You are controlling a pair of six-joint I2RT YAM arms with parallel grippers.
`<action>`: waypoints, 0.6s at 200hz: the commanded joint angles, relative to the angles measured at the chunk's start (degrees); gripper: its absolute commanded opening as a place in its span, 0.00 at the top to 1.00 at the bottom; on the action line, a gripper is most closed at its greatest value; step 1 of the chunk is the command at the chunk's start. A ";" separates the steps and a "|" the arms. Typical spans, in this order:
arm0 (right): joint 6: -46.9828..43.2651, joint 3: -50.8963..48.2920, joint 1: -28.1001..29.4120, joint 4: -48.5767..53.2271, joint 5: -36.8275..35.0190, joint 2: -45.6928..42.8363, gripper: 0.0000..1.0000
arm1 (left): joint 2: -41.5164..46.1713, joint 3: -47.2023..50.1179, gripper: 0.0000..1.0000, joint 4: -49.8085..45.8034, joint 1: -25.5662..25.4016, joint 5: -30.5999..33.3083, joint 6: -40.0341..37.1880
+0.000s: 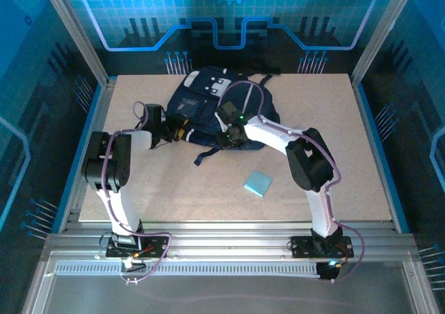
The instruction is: Pack the student bag
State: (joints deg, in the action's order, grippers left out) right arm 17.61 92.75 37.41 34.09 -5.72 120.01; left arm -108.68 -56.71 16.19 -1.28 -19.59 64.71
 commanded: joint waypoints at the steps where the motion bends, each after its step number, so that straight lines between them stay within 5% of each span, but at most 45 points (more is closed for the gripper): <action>1: -0.77 0.59 -1.14 12.95 5.15 -1.27 1.00 | 2.24 -0.81 0.47 -0.96 3.55 4.67 -0.81; 55: 2.15 8.06 0.97 8.63 21.48 2.50 1.00 | 11.39 9.23 0.38 3.18 -4.65 2.69 10.41; 120: 5.41 9.38 3.73 3.45 31.74 2.10 1.00 | 5.76 7.80 0.41 8.15 -12.73 5.45 16.09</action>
State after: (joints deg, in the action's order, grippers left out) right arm 22.35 100.09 38.35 39.42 15.57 122.21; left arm -99.66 -47.11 22.26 -13.08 -15.79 78.65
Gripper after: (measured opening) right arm 0.057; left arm 0.615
